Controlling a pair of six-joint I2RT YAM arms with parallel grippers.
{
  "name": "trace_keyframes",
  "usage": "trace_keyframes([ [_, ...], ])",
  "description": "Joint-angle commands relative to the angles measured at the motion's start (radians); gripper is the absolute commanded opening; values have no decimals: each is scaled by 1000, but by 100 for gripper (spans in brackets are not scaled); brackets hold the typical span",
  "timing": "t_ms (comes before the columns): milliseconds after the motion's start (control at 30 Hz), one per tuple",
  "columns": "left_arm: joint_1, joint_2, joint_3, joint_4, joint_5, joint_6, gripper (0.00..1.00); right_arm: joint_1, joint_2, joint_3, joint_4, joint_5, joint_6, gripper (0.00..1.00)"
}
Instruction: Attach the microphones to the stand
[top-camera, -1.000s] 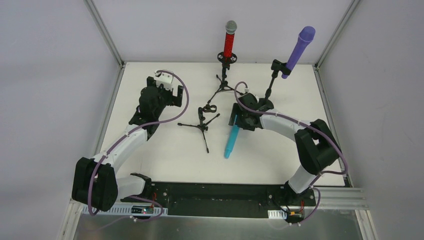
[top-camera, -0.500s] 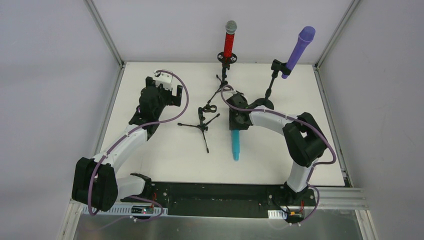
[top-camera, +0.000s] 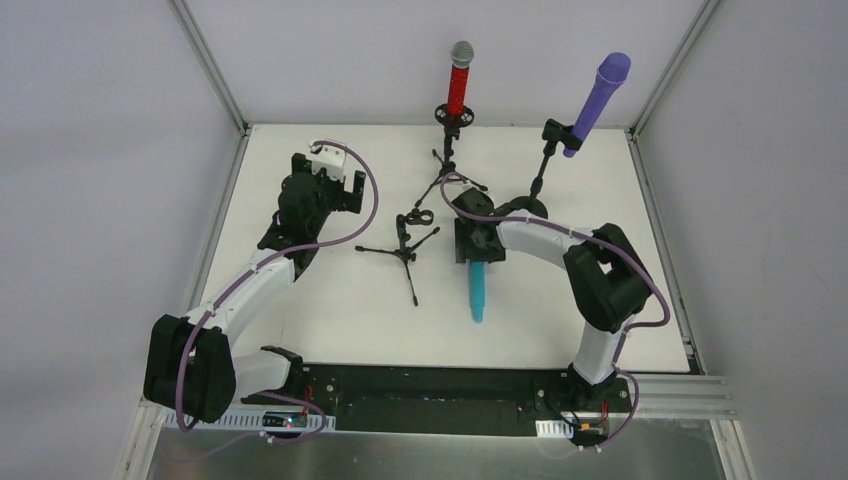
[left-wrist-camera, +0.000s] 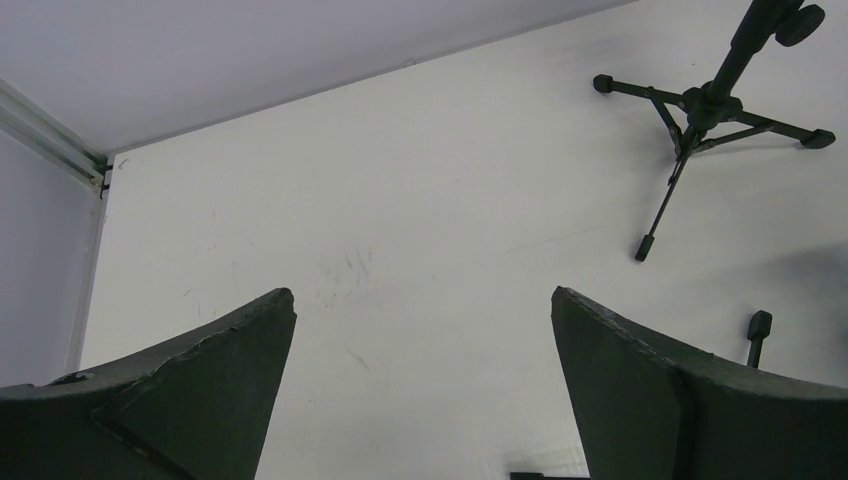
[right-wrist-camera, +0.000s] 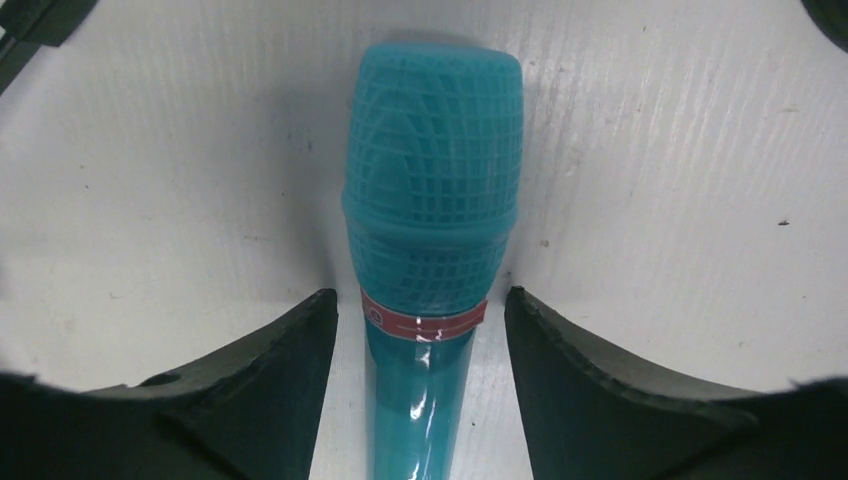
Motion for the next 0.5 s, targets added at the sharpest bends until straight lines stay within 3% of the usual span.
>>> trace_keyframes([
  [0, 6, -18, 25, 14, 5, 14, 99, -2, 34, 62, -68, 43, 32, 62],
  [167, 6, -19, 25, 14, 5, 16, 99, -2, 36, 51, -70, 51, 31, 48],
  [267, 6, -17, 25, 12, 3, 14, 99, -2, 35, 46, -71, 58, 28, 26],
  [433, 6, -10, 28, 2, -2, 3, 99, -1, 27, 47, -67, 41, 13, 0],
  [467, 6, -5, 29, -1, -4, -3, 99, -1, 26, 48, -65, 35, 10, 0],
])
